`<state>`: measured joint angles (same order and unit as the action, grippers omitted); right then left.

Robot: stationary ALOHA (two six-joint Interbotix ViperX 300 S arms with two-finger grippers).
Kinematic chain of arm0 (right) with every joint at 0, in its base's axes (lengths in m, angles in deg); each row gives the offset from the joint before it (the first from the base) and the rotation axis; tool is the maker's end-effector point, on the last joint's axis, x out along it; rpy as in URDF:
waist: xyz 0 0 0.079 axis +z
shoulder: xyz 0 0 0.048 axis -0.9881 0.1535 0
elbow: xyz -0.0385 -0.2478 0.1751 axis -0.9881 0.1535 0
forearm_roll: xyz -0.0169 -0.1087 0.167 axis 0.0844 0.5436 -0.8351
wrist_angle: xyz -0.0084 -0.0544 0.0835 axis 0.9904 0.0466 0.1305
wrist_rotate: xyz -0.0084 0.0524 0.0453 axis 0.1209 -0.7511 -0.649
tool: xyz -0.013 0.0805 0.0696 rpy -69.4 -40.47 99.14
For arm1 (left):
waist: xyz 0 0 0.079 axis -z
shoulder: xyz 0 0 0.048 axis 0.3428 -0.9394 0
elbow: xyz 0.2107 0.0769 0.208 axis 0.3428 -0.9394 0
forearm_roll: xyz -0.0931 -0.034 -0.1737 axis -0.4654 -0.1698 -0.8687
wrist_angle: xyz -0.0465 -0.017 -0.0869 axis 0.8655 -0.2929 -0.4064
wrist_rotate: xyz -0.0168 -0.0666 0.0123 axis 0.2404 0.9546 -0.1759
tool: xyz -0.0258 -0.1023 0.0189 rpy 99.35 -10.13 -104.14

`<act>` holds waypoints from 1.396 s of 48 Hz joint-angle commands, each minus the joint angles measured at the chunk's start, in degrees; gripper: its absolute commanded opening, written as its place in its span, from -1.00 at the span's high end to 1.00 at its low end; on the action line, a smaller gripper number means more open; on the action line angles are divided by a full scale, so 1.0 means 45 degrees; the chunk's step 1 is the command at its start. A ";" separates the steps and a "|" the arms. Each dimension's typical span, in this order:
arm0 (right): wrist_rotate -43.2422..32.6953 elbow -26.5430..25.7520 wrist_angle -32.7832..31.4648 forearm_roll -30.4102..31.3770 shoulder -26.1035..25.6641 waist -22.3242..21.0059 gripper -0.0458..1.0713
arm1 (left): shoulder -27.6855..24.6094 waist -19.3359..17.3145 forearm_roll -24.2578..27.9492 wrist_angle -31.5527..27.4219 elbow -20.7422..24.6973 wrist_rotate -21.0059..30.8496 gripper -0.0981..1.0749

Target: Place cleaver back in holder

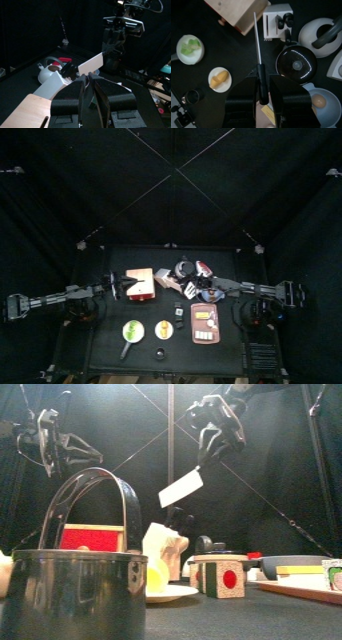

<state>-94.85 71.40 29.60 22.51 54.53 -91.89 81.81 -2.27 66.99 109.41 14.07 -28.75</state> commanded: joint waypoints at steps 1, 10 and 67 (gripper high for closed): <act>0.0527 -0.0762 -0.0410 -0.0391 0.0332 -0.0176 -0.01 | 0.0039 -0.0020 -0.0020 0.0059 0.0137 0.0000 -0.18; 0.0996 -0.1426 -0.0996 -0.0664 0.0977 -0.0430 0.00 | 0.0039 -0.0020 -0.0039 0.0039 0.0098 0.0000 -0.18; 0.1895 -0.2168 -0.2070 -0.0449 0.1738 -0.0781 -0.01 | 0.0039 -0.0020 -0.0059 0.0000 -0.0039 0.0020 -0.18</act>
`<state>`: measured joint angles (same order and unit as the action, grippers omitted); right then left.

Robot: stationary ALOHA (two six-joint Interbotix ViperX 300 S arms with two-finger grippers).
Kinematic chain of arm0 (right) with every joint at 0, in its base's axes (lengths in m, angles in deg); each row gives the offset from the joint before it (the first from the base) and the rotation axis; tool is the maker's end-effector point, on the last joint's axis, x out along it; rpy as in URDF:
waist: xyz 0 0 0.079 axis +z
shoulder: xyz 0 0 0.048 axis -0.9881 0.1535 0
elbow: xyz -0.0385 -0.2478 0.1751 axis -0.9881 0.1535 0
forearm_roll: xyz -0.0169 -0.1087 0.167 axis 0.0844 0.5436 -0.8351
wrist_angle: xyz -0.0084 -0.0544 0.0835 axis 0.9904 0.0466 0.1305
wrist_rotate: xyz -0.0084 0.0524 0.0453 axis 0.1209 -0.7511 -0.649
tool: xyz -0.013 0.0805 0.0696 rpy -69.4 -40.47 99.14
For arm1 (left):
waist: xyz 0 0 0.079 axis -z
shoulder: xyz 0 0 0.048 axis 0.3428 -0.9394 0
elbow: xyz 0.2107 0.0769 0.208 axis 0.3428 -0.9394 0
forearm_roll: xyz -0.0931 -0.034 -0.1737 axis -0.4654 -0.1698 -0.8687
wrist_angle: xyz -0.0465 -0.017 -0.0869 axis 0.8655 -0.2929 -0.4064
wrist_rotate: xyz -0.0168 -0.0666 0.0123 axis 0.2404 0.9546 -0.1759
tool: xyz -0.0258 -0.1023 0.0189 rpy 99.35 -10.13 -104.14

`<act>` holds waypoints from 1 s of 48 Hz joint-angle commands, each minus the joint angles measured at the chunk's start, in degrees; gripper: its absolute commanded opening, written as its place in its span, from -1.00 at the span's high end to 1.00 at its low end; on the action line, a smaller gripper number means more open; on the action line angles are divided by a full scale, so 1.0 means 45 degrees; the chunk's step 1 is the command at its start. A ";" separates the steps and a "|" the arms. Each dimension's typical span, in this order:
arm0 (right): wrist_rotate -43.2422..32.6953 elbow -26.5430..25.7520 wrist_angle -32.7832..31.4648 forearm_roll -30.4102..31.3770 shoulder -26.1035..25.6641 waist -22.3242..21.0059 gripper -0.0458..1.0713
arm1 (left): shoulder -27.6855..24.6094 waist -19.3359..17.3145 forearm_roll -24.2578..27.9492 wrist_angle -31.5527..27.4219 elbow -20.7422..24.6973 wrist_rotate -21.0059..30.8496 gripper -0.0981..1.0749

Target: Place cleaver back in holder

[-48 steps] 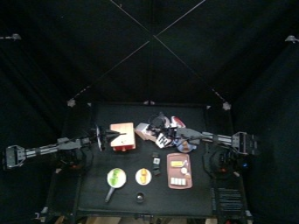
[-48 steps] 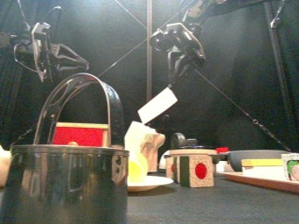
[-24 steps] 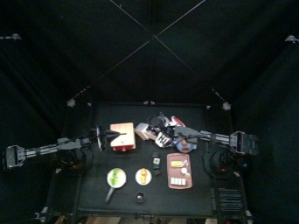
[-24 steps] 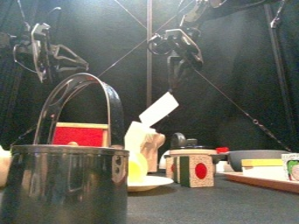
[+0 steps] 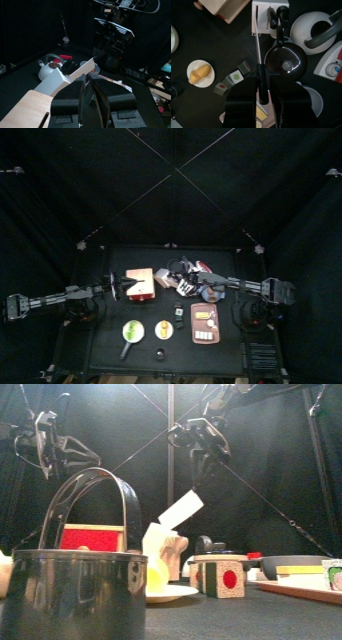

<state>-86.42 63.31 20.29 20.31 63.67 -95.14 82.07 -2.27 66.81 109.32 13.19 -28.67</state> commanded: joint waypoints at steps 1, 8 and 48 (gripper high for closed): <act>0.0039 -0.0371 0.0000 0.0039 -0.0312 -0.0059 -0.01 | -0.0020 -0.0020 0.0000 0.0020 0.0156 0.0000 -0.18; 0.0039 -0.0371 -0.0020 0.0039 -0.0293 -0.0059 0.00 | 0.0000 0.0000 0.0000 0.0020 0.0156 0.0000 -0.18; 0.0273 -0.1270 -0.1035 -0.0059 0.0684 -0.0234 -0.01 | -0.0059 -0.0020 0.0000 -0.0020 0.0156 -0.0020 -0.18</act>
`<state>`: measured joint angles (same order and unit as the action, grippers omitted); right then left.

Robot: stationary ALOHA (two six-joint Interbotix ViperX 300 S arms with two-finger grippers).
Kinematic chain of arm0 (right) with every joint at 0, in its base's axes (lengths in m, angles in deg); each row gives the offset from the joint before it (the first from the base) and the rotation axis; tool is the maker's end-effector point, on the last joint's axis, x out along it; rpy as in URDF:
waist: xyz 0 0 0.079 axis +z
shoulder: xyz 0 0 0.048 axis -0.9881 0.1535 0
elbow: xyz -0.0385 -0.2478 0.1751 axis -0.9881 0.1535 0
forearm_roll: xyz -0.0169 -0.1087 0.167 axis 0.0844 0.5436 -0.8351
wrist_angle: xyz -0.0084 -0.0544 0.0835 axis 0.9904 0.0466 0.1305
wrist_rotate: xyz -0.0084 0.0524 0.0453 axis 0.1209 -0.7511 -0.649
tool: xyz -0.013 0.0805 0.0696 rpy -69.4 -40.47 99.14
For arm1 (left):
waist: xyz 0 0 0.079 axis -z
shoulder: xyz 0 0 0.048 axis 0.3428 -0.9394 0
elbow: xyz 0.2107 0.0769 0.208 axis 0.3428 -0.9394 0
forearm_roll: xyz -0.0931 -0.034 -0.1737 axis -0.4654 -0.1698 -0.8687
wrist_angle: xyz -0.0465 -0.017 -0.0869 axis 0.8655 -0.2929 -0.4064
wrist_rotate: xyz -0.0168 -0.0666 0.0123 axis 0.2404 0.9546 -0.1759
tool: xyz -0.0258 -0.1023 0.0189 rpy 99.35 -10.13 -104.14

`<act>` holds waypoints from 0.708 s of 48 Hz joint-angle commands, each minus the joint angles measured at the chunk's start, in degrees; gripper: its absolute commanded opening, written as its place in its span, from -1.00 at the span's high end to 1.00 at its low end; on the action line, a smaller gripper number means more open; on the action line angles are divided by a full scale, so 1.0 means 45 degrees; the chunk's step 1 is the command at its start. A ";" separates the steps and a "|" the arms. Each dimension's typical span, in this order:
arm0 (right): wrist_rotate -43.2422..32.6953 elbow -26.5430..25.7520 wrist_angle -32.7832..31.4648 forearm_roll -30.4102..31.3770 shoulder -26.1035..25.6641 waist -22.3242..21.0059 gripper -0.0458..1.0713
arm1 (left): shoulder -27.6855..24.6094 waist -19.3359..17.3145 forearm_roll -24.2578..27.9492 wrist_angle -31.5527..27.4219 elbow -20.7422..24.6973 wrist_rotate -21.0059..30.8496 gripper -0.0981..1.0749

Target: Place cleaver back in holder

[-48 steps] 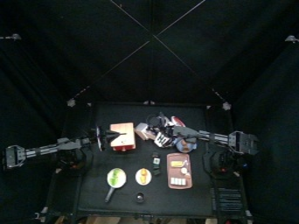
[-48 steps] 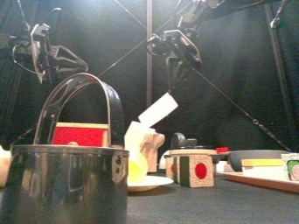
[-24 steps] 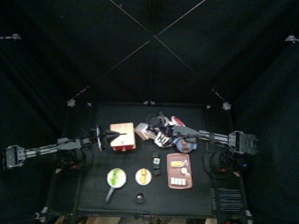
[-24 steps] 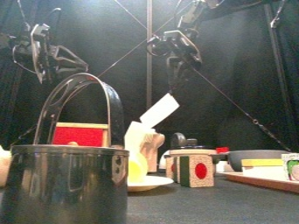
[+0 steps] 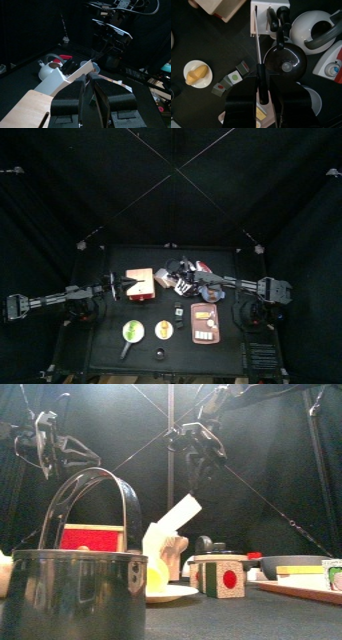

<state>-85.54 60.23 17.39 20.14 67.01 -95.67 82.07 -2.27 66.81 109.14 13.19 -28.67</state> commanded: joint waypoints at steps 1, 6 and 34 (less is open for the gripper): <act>0.0117 -0.0664 -0.0508 -0.0039 0.0000 -0.0117 -0.01 | -0.0078 -0.0020 0.0000 0.0000 0.0156 -0.0020 -0.18; 0.0371 -0.1172 -0.0977 -0.0234 0.0391 -0.0117 -0.01 | -0.0195 -0.0039 0.0000 -0.0195 0.0156 -0.0020 -0.18; 0.0937 -0.3457 -0.2676 -0.0820 0.1836 -0.0625 -0.01 | -0.0215 -0.0098 0.0000 -0.0488 0.0137 -0.0020 -0.18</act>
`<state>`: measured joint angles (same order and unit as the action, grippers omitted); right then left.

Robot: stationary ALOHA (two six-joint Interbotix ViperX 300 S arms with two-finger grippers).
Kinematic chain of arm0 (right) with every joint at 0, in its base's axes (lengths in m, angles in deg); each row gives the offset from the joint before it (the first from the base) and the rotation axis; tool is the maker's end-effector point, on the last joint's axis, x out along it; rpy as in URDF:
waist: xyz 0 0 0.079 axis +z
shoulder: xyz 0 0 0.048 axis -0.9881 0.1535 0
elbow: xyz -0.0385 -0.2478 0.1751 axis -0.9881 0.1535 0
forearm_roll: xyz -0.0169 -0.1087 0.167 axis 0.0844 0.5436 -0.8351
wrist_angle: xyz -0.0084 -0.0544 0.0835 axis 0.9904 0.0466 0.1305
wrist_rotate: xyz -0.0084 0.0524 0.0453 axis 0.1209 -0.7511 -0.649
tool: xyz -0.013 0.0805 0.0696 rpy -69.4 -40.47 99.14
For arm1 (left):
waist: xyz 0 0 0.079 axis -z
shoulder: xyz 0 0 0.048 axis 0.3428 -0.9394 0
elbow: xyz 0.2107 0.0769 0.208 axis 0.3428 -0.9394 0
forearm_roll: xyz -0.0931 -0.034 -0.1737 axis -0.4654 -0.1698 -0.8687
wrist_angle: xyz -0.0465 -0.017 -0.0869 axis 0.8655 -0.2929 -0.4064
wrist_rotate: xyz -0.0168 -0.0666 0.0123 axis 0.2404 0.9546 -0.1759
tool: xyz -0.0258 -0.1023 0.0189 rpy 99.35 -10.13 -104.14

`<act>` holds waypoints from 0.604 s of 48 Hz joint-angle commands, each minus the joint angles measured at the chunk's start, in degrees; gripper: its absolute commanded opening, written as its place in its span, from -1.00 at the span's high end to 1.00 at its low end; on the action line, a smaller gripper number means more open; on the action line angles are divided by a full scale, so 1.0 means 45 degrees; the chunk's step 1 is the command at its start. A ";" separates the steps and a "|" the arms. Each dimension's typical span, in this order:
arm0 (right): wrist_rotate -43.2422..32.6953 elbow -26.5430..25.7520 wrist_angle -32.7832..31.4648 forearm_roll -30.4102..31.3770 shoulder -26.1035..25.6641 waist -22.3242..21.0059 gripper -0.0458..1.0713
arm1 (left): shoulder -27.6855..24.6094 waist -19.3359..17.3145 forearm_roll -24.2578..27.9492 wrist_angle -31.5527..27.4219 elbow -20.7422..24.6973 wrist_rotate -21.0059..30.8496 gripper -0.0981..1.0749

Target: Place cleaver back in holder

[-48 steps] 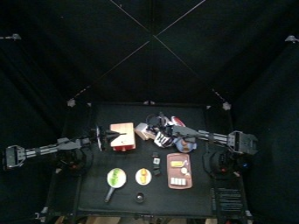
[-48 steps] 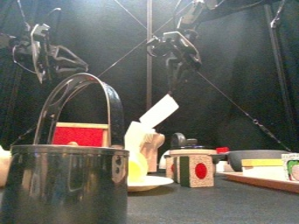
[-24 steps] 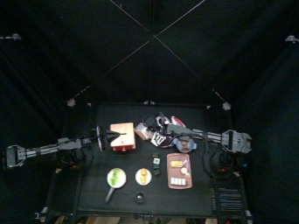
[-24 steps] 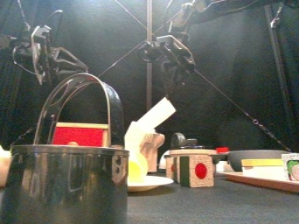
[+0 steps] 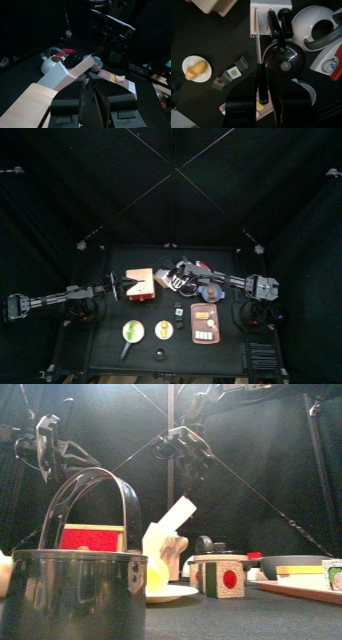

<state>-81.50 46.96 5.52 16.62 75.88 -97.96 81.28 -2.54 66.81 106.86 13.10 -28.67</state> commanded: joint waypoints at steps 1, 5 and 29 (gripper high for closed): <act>0.0039 -0.0547 -0.0039 -0.0078 -0.0098 -0.0156 -0.01 | -0.0020 -0.0039 0.0000 0.0039 0.0156 -0.0020 -0.18; 0.0039 -0.0684 -0.0039 -0.0156 0.0039 -0.0254 -0.01 | -0.0020 -0.0039 -0.0020 0.0039 0.0156 -0.0020 -0.18; 0.0195 -0.1191 -0.0059 -0.0508 0.0664 -0.0566 -0.03 | -0.0020 -0.0020 0.0000 0.0020 0.0156 -0.0020 -0.18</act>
<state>-80.79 43.27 5.17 14.34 79.66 -100.07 81.19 -2.54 66.81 106.68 13.01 -28.67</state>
